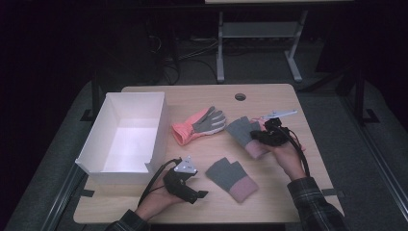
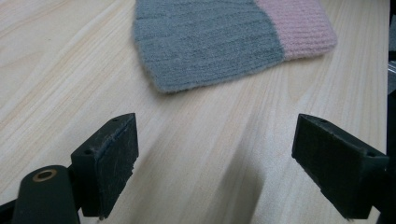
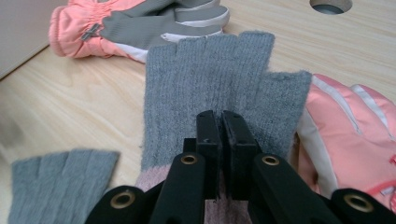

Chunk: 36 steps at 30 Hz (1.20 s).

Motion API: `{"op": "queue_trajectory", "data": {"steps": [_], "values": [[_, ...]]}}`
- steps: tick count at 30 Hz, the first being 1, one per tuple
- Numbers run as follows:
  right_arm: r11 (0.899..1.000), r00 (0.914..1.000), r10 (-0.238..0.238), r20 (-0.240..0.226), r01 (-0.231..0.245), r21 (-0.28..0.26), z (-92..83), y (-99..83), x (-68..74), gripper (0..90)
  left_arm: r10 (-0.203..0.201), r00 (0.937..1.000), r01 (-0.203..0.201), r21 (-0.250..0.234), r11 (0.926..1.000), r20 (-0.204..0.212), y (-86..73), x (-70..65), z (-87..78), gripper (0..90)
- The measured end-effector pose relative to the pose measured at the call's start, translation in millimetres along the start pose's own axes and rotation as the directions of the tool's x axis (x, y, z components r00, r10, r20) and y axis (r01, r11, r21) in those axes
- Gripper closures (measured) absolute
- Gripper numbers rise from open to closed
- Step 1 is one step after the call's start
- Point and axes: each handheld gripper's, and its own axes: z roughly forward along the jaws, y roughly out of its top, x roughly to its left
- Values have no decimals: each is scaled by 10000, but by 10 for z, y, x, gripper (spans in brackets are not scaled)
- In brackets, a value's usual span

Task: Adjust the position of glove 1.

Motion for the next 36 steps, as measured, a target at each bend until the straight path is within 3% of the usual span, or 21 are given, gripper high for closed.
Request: {"op": "queue_trajectory", "data": {"steps": [9, 18, 23, 30, 36], "values": [[9998, 9996, -182, -207, 180, -73, -212, -116, 151, 864, 152, 9999, -153, -64, 9999, -82, 8, -8, -9, 142], [9989, 9959, -465, -770, 467, 8, -355, -328, 416, 864, 151, 9998, -152, -71, 9999, -133, 9, -7, -9, 142], [9981, 9933, -582, -1001, 597, 122, -384, -420, 539, 864, 101, 9998, -103, -128, 9999, -163, 5, -14, -8, 142], [9990, 9914, -360, -1260, 391, 222, -396, -512, 649, 864, 150, 9997, -150, -35, 9999, -173, 10, -8, -16, 142], [9984, 9885, -352, -1473, 413, 385, -334, -597, 799, 864, 85, 9997, -87, -80, 9999, -213, 5, -15, -15, 142]]}}
